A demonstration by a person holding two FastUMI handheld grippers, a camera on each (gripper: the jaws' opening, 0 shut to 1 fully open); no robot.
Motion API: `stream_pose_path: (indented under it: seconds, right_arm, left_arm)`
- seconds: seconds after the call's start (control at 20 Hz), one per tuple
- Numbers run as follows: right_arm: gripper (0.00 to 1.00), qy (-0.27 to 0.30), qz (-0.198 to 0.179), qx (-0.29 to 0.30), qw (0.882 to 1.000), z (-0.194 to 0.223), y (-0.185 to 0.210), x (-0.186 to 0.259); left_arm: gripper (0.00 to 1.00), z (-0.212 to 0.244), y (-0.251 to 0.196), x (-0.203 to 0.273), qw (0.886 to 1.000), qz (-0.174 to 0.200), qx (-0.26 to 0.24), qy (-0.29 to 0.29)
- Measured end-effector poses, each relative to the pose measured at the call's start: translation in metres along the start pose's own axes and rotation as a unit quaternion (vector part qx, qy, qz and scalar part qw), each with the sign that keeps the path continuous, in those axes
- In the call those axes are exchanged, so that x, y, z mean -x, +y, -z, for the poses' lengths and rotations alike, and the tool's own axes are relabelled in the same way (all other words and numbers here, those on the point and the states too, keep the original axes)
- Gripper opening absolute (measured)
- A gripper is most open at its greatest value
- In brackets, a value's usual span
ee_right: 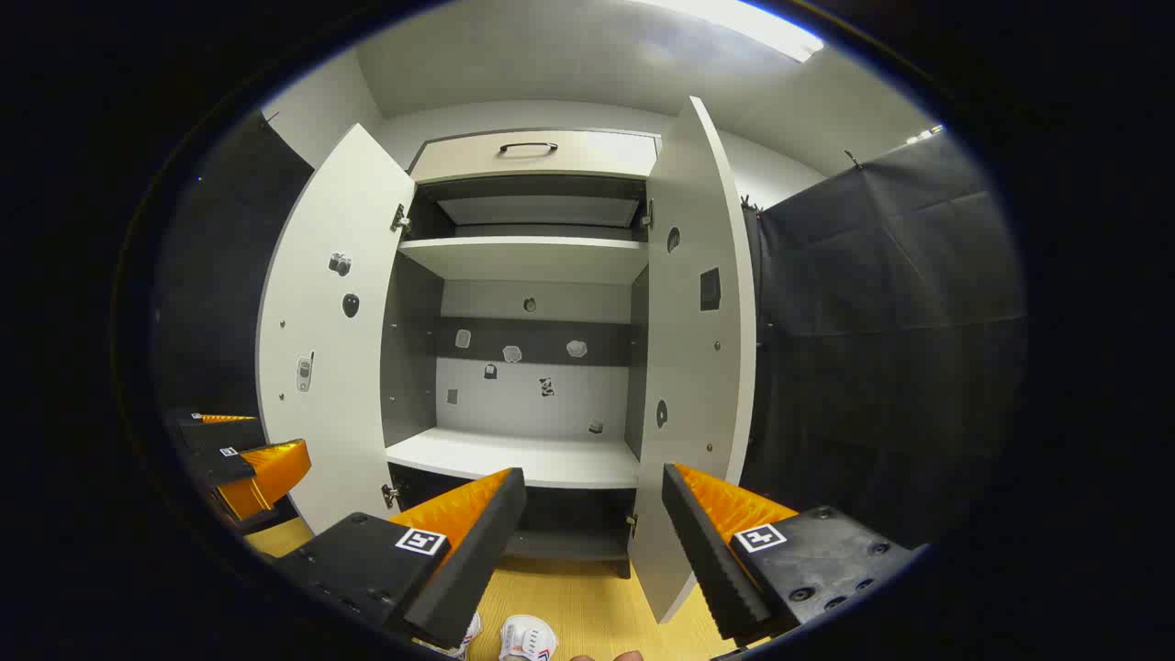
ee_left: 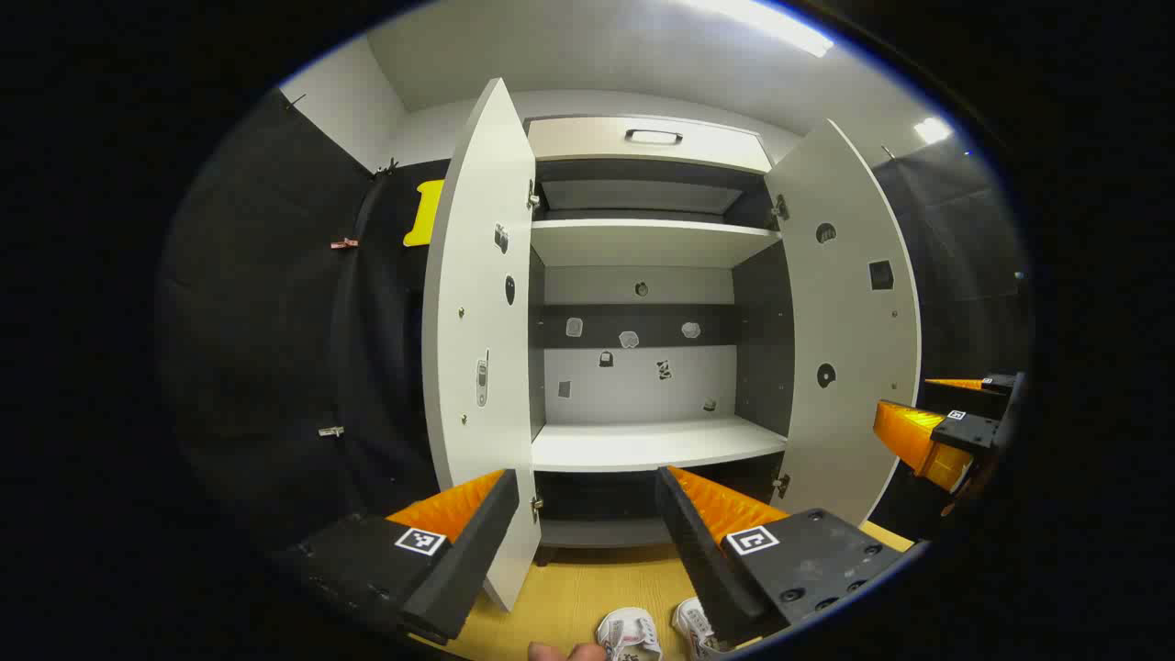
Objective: Grab one shoe with the right hand and put it into the shoe cabinet, grab the other shoe with the left hand and put it into the shoe cabinet; then close the right door with the right hand and the left door with the left hand.
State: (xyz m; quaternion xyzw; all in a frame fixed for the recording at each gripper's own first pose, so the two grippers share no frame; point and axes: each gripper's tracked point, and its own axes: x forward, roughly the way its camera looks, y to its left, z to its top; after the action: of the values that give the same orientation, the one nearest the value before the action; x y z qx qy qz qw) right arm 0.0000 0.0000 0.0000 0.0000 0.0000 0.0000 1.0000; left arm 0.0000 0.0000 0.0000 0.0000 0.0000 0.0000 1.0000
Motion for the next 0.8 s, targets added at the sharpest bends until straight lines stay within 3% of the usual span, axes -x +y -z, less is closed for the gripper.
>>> stream_pose_path:
  seconds: [0.8]
  right_arm:
    - [0.98,0.006,-0.006,-0.003,1.000,0.0059,0.0060,0.0083]
  left_arm:
    - [0.95,-0.0009,0.0050,0.0076,1.000,-0.008,-0.005,-0.001]
